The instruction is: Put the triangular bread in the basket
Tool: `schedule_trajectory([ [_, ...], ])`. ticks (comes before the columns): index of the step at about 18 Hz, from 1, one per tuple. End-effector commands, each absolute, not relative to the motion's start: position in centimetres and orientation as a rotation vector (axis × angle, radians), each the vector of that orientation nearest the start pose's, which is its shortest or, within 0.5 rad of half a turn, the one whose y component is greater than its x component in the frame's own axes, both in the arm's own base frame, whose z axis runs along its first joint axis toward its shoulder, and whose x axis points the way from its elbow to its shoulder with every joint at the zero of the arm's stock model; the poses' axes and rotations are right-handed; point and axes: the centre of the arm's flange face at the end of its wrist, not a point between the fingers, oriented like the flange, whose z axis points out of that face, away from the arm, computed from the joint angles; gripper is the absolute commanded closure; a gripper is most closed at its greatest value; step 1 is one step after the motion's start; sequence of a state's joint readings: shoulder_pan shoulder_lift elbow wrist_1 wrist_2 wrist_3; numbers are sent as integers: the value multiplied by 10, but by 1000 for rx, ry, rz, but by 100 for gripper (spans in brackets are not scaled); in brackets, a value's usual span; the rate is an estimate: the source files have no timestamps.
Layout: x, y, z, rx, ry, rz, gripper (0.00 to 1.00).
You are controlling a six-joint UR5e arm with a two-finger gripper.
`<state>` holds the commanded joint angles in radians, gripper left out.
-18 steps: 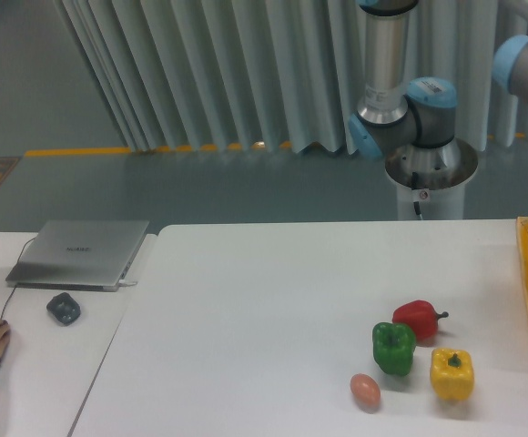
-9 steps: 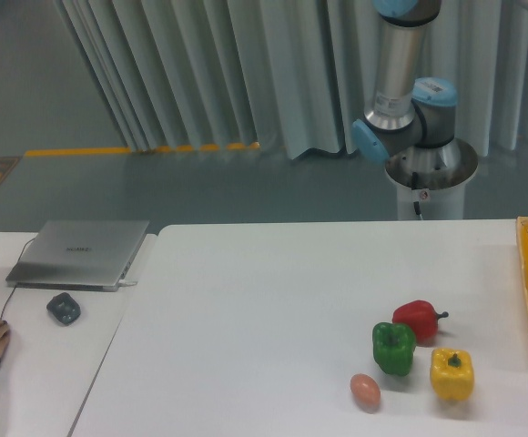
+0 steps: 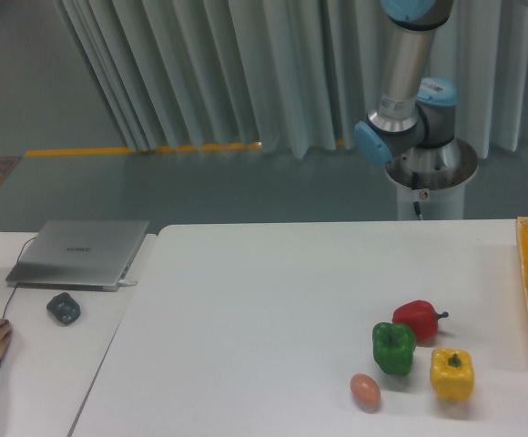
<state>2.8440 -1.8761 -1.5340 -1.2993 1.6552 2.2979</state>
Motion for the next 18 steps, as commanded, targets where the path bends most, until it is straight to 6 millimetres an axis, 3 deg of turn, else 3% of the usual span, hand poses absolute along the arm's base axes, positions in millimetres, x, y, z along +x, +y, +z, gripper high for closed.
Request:
schedule_trajectory([
  [4, -537, 307, 367, -2830, 1535, -13, 0],
  [8, -513, 344, 372, -2900, 1404, 16, 0],
  [11, -479, 379, 386, -2857, 1488, 54, 0],
  [16, -434, 426, 399, -2899, 1373, 103, 0],
  [18, -417, 434, 408, -2880, 1367, 118, 0],
])
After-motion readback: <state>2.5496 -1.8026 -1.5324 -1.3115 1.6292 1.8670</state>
